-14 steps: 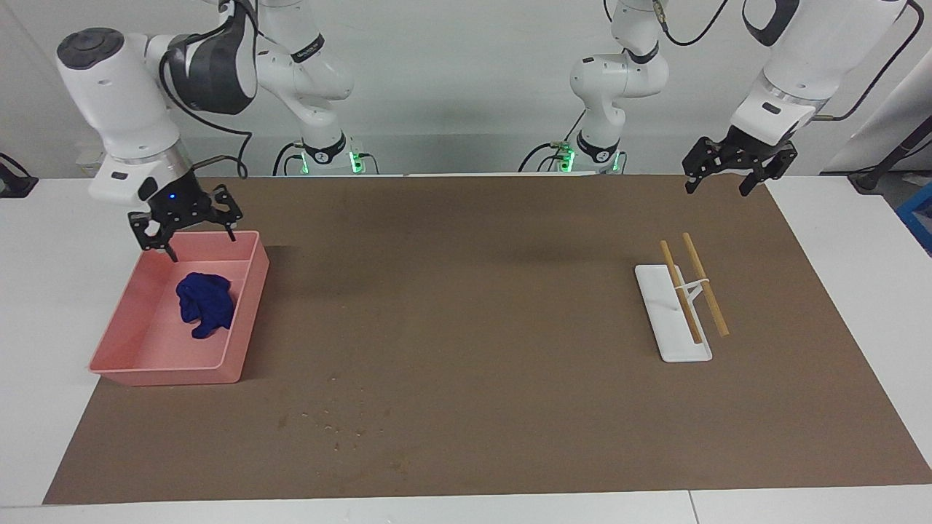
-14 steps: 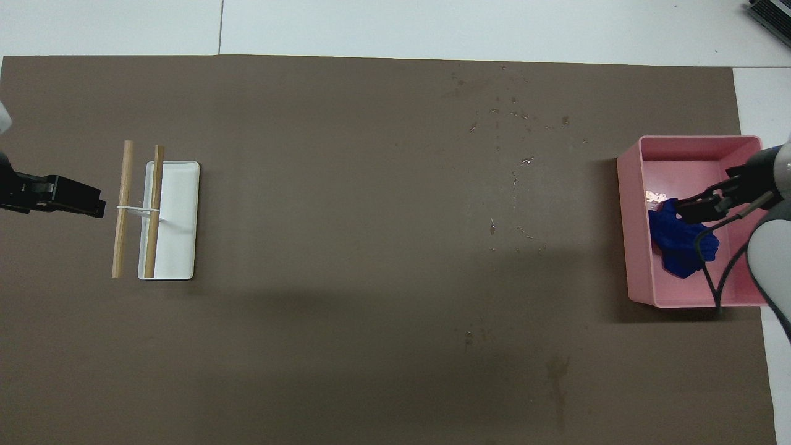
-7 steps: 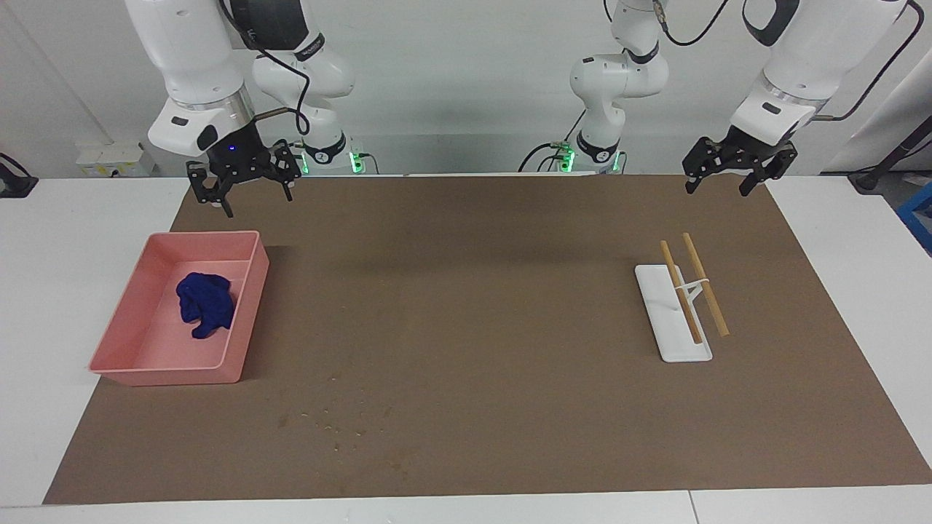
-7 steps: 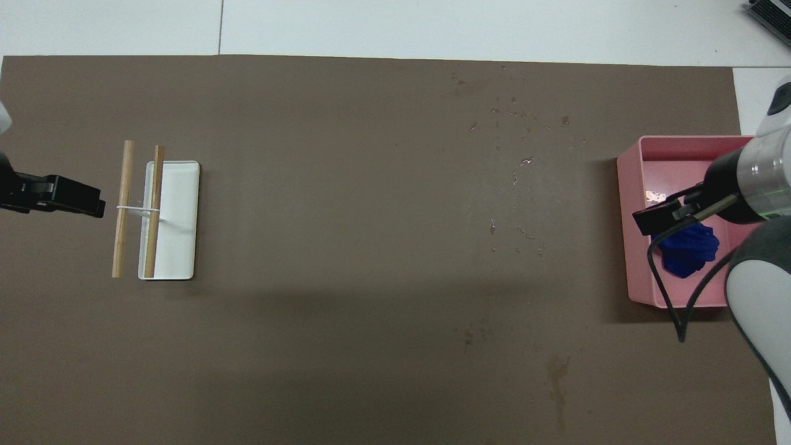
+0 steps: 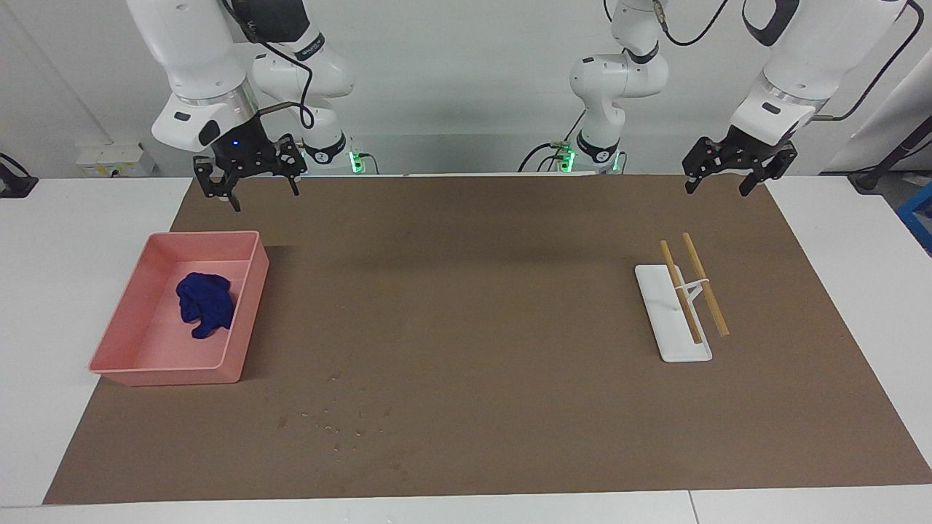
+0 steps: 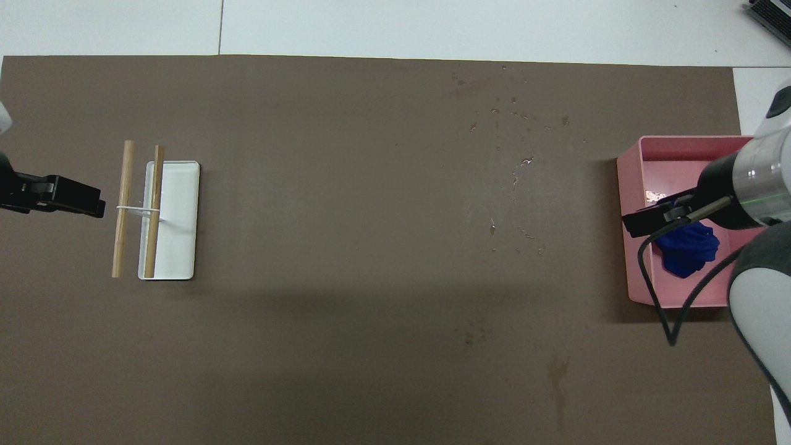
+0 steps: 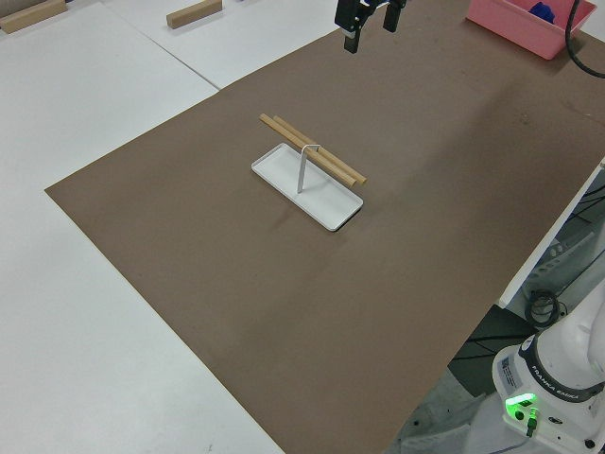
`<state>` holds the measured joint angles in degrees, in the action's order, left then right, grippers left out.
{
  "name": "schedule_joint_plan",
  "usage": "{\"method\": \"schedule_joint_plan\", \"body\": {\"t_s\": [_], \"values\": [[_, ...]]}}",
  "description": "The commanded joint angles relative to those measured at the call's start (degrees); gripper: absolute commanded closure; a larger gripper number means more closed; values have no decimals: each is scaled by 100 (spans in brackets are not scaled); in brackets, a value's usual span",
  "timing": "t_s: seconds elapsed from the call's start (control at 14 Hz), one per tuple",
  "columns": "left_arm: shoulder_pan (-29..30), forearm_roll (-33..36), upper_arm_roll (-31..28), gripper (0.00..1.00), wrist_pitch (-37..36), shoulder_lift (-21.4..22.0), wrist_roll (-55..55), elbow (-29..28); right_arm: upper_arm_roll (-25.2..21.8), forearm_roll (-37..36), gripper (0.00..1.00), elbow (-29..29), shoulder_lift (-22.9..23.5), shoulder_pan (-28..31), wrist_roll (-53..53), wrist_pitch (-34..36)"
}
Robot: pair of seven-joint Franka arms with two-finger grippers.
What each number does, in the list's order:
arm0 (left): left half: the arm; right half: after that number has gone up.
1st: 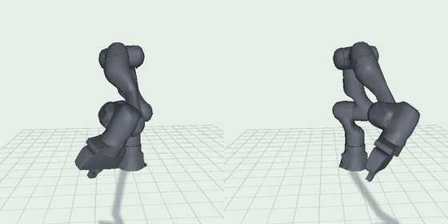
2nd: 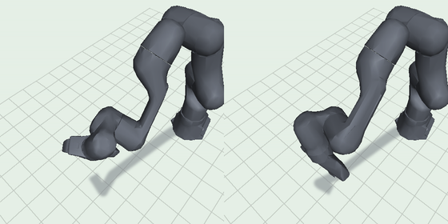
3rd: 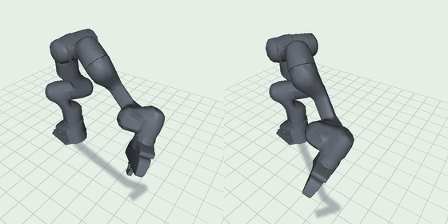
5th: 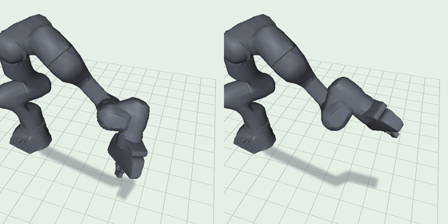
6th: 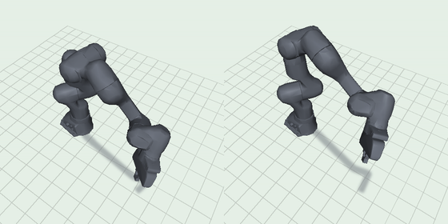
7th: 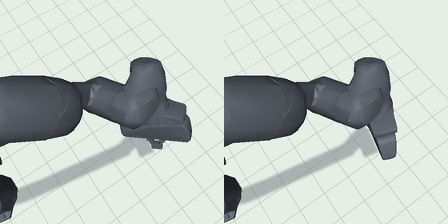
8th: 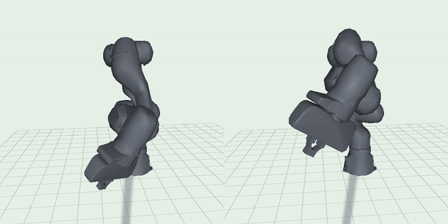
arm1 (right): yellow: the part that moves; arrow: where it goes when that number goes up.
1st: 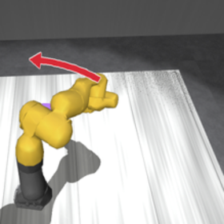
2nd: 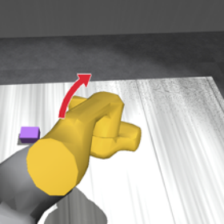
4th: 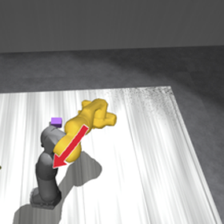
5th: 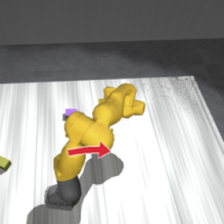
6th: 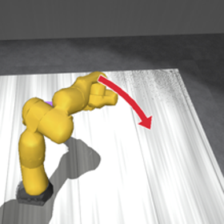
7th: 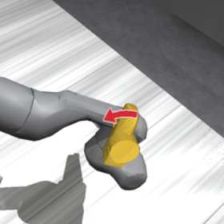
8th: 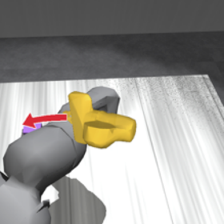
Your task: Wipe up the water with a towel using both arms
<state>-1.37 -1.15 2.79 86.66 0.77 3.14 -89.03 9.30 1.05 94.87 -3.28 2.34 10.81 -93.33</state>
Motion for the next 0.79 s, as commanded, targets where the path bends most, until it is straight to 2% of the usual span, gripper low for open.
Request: {"method": "schedule_joint_plan", "body": {"t_s": [0.0,0.36,0.71], "values": [[14,62,11,0,-53,134,29,-133,-235,150,0,5,-94,-329,-457,34],[14,53,11,0,-53,134,29,-133,-481,62,0,-319,186,-602,-457,-11],[14,62,11,0,-53,134,29,-133,-684,53,0,-4,126,-560,-256,-45]]}}
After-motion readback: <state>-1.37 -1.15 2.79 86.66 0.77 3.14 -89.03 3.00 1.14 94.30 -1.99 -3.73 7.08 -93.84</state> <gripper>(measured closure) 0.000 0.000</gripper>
